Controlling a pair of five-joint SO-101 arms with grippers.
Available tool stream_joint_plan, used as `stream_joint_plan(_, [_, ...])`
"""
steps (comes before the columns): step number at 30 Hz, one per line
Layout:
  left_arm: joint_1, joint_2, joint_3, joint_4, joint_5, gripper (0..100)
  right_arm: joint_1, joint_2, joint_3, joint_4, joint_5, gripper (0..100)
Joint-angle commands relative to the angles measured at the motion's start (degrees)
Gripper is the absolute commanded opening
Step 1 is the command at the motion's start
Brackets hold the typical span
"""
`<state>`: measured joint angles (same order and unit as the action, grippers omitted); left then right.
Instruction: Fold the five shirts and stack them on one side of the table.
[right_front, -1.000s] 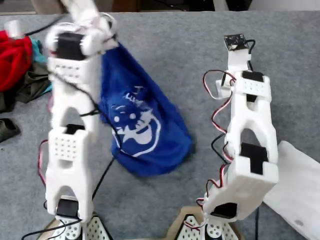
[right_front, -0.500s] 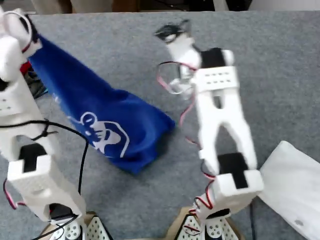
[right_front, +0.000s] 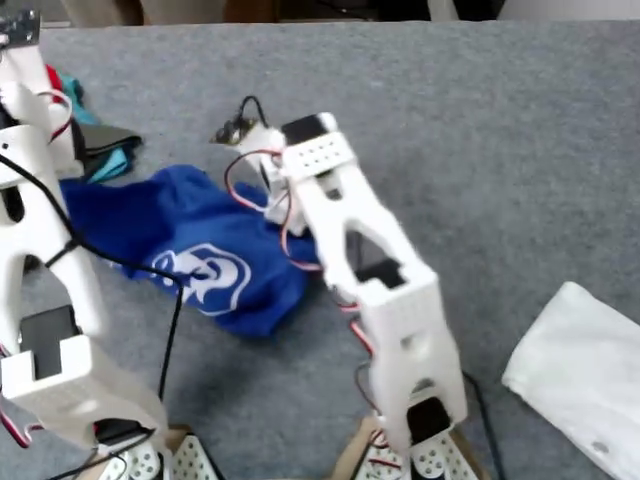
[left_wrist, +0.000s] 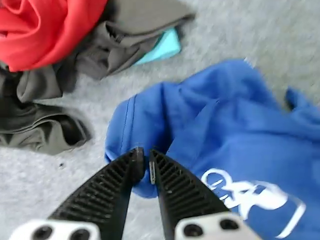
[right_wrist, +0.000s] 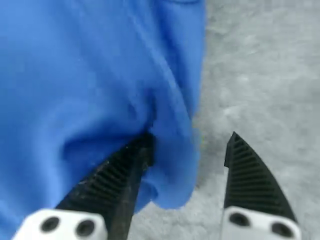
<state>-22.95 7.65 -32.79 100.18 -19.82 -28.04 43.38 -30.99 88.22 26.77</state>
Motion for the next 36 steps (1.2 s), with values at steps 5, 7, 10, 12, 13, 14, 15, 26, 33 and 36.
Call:
stream_joint_plan(5, [-5.9,-3.4,8.5,0.6,-8.7,2,-0.5,11.2,-12.0,5.1,-0.8,6.5])
stream_joint_plan(7, [-6.0,-3.1,12.6,0.6,-10.0,2,0.6,13.1,-15.3,6.0,-1.2,6.5])
stream_joint_plan(10, [-5.2,-2.9,17.7,0.5,-10.0,2,3.6,14.4,-22.3,6.1,-3.8,2.8])
stream_joint_plan(12, [-3.2,-2.9,20.6,0.0,-10.0,2,6.0,14.5,-28.4,6.2,-5.1,0.5])
stream_joint_plan(13, [-2.1,-2.9,22.1,-1.0,-9.8,2,7.0,14.5,-31.5,6.8,-5.0,0.6])
stream_joint_plan(14, [-0.8,-2.9,23.5,-2.1,-9.1,2,7.6,14.5,-35.0,7.6,-4.7,0.5])
stream_joint_plan(15, [0.4,-2.9,24.5,-3.3,-8.2,2,8.0,14.5,-38.7,8.8,-4.7,0.5])
stream_joint_plan(26, [5.9,-2.9,33.6,-10.5,-5.5,2,7.3,14.6,-55.3,14.2,4.2,0.5])
stream_joint_plan(33, [2.4,-2.9,33.0,-10.2,-9.1,2,-0.1,15.3,-34.8,12.0,6.2,0.5])
stream_joint_plan(36, [0.2,-2.9,30.9,-10.1,-9.6,2,-3.5,16.8,-31.1,11.5,6.2,1.5])
